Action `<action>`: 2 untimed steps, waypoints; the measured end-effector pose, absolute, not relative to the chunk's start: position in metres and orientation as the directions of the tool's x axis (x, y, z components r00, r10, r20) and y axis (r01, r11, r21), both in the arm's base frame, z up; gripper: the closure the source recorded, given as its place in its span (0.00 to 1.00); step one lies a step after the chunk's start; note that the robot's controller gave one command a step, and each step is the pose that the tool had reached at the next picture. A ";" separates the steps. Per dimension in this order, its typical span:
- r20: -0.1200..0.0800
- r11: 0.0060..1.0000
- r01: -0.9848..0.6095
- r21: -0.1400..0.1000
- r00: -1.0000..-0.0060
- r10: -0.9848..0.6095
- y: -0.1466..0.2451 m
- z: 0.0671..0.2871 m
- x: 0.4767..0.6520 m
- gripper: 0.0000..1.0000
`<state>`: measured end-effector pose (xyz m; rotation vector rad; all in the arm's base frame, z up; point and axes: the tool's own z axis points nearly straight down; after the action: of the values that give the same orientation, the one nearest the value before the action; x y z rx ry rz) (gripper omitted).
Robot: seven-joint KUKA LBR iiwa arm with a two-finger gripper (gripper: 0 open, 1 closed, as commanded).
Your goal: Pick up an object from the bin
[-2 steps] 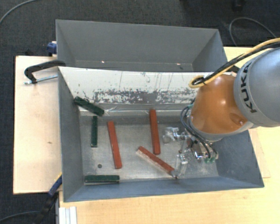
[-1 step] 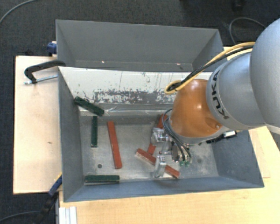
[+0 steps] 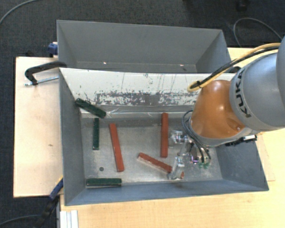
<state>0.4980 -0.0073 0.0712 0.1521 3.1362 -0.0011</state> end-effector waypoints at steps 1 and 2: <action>0.000 0.996 0.092 0.001 -0.996 0.092 -0.004 0.070 0.497 1.00; -0.008 0.996 0.091 0.002 -0.996 0.091 -0.004 0.108 0.499 1.00</action>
Offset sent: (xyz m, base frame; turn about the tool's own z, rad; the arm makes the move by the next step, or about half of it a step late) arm 0.0000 0.0000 0.0000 0.0000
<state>0.4995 -0.0037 0.1078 0.1429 3.1299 0.0021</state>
